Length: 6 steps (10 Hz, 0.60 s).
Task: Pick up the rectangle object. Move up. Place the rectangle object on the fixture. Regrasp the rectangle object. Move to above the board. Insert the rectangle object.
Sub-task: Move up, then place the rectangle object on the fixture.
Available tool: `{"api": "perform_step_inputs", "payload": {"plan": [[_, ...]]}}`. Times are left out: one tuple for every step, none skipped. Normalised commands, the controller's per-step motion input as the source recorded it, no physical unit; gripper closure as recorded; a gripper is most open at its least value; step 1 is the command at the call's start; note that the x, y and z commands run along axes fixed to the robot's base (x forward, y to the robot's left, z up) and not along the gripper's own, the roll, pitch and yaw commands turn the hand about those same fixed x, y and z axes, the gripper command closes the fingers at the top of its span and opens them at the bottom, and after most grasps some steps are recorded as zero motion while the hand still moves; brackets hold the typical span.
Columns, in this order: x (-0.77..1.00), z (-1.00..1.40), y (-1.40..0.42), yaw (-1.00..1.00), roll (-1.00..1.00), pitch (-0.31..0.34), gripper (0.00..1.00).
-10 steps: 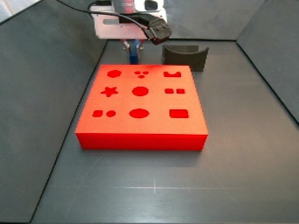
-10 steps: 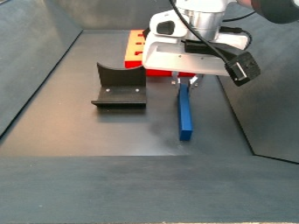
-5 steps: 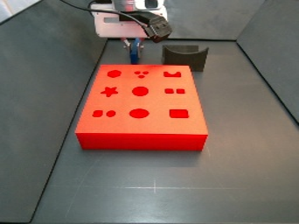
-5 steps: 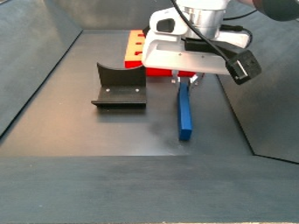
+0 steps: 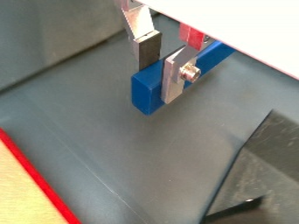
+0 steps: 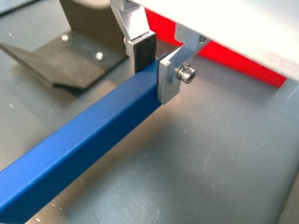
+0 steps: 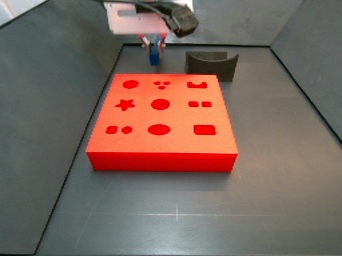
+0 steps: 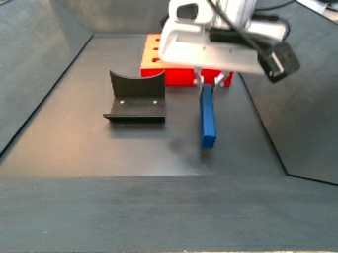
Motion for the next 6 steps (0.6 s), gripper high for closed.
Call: {"api": "perform_step_inputs", "payload": {"plan": [[-0.01,0.45,-0.03,0.03,0.03,0.040,1.00],[-0.02,0.30,-0.02,0.03,0.04,0.036,1.00],[0.00,1.00,0.00,0.00,0.00,0.000,1.00],[0.01,1.00,0.00,-0.01,0.01,-0.010,1.00],[-0.01,1.00,0.00,-0.01,0.02,0.019,1.00],[-0.01,1.00,0.01,-0.01,0.03,0.029,1.00]]}}
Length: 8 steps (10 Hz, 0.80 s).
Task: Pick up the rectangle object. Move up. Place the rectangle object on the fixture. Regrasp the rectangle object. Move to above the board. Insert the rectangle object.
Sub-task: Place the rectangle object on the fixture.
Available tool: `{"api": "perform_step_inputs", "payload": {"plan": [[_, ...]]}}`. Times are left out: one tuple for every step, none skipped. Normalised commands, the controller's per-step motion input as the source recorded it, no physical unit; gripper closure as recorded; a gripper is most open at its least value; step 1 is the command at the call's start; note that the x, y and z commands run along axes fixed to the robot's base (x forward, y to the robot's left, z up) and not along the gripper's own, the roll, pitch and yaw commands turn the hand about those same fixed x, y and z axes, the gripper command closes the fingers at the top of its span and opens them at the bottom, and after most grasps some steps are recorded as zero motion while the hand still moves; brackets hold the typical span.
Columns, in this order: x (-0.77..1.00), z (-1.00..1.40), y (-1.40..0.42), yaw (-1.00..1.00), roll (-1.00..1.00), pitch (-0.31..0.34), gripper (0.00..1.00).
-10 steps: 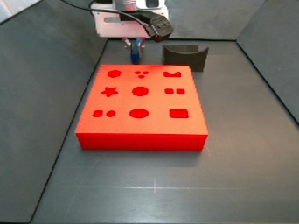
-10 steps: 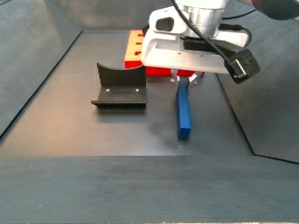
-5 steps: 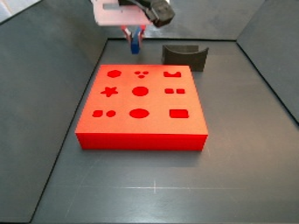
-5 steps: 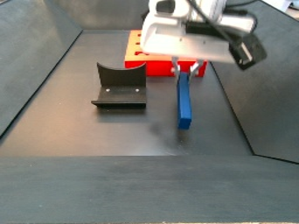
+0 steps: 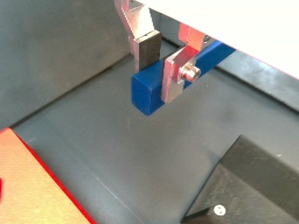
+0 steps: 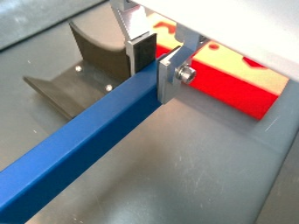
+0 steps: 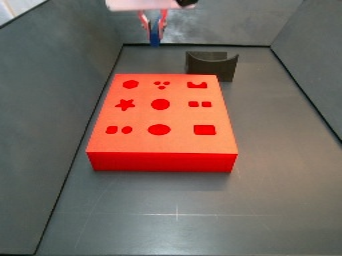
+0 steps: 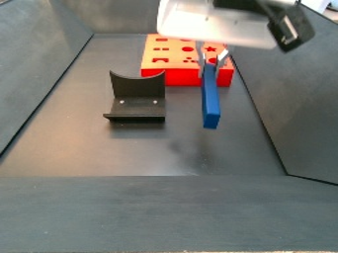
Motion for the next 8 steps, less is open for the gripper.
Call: {"api": "perform_step_inputs", "payload": {"plan": [[-0.02,1.00,0.01,-0.02,0.04,0.036,1.00],[-0.02,1.00,0.01,-0.02,0.05,0.038,1.00],[-0.02,0.92,0.01,-0.02,0.07,0.047,1.00],[-0.02,0.82,0.01,-0.02,0.07,0.050,1.00],[-0.01,0.61,0.01,-0.01,0.08,0.058,1.00],[-0.01,0.40,0.01,0.00,0.09,0.073,1.00],[0.00,0.24,0.01,0.00,0.10,0.082,1.00],[1.00,0.33,-0.04,0.12,-0.01,0.120,1.00]]}}
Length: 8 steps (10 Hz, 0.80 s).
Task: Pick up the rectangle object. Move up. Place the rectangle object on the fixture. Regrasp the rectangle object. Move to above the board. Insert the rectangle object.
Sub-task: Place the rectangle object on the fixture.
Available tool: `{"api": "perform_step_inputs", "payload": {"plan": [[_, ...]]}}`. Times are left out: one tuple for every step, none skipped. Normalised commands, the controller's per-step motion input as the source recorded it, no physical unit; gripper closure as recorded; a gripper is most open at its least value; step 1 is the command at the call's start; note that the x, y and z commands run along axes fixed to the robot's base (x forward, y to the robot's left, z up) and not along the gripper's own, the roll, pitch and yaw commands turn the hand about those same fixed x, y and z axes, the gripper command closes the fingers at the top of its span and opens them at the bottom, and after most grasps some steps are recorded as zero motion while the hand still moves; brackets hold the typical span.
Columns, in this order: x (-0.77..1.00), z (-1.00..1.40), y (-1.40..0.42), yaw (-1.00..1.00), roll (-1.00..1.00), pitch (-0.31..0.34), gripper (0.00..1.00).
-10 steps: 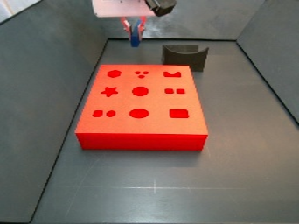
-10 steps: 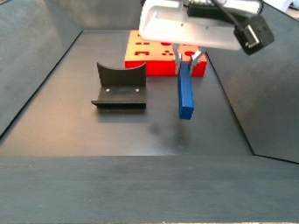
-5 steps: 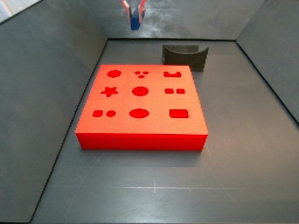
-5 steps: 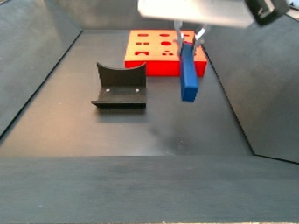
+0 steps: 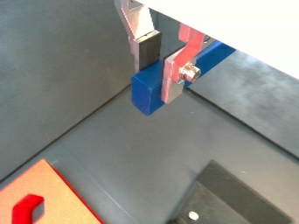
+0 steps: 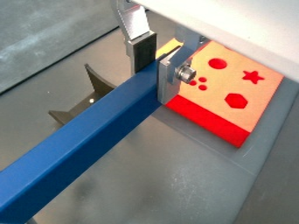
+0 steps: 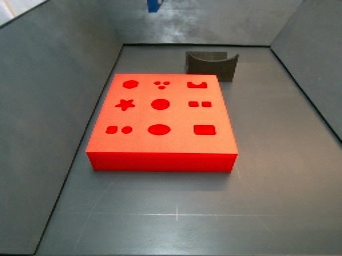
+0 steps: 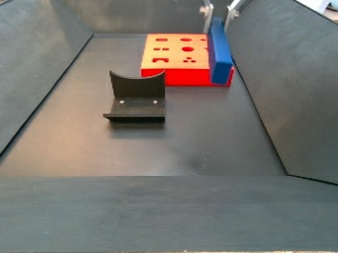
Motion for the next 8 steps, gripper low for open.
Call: {"api": "perform_step_inputs", "payload": {"plan": [[1.00,0.27,-0.04,0.12,-0.01,0.127,1.00],[1.00,0.23,-0.04,0.09,-0.02,0.158,1.00],[1.00,0.20,-0.03,0.07,-0.02,0.152,1.00],[1.00,0.17,-0.03,0.06,-0.02,0.143,1.00],[1.00,0.14,-0.02,0.04,-0.03,0.131,1.00],[1.00,0.10,-0.02,0.03,-0.04,0.132,1.00],[1.00,0.07,-0.02,0.03,-0.04,0.127,1.00],[1.00,0.06,-0.01,0.02,-0.05,0.127,1.00]]}}
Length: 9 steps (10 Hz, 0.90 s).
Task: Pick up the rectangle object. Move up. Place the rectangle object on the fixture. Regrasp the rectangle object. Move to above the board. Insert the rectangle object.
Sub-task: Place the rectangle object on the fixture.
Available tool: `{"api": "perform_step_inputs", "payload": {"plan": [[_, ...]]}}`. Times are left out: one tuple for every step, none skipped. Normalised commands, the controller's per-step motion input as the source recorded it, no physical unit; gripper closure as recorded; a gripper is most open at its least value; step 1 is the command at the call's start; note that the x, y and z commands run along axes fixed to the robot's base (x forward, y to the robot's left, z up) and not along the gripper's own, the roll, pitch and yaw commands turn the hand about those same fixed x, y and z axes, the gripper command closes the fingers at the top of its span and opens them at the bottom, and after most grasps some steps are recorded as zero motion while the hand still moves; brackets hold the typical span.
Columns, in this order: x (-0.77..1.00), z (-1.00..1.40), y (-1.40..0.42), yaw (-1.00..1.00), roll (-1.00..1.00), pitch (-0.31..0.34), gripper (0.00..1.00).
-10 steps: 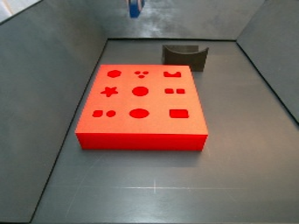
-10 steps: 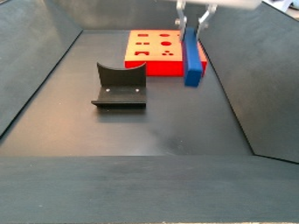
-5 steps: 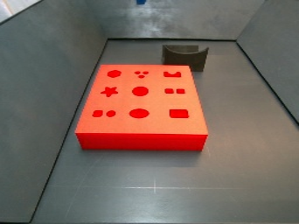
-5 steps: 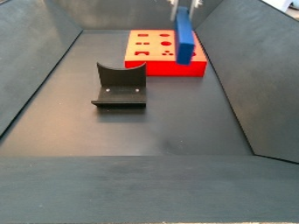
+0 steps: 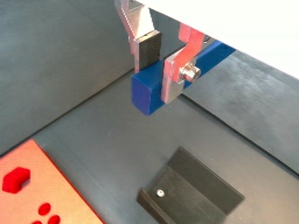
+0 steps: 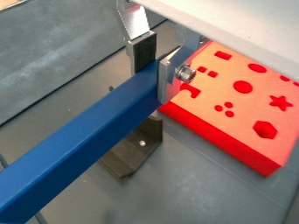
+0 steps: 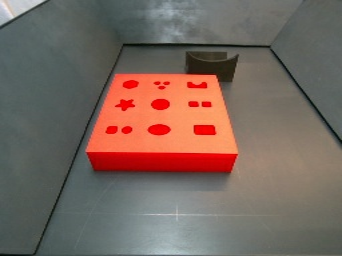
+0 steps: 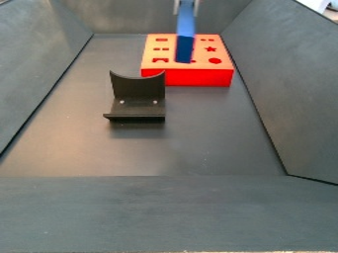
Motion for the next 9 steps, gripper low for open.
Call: {"api": "perform_step_inputs", "payload": {"plan": [[0.95,0.04,-0.01,0.02,-0.06,0.130,1.00],[0.85,0.03,-0.01,0.02,-0.06,0.138,1.00],[0.76,0.02,-0.01,0.02,-0.07,0.143,1.00],[0.67,0.01,0.00,0.02,-0.07,0.140,1.00],[0.58,0.01,0.00,0.02,-0.07,0.138,1.00],[0.47,0.01,0.00,0.02,-0.07,0.142,1.00],[0.84,-0.51,-0.83,0.07,-1.00,0.140,1.00],[0.76,-0.46,-0.72,0.06,-1.00,0.136,1.00],[0.73,-0.36,-0.53,0.05,-1.00,0.133,1.00]]}}
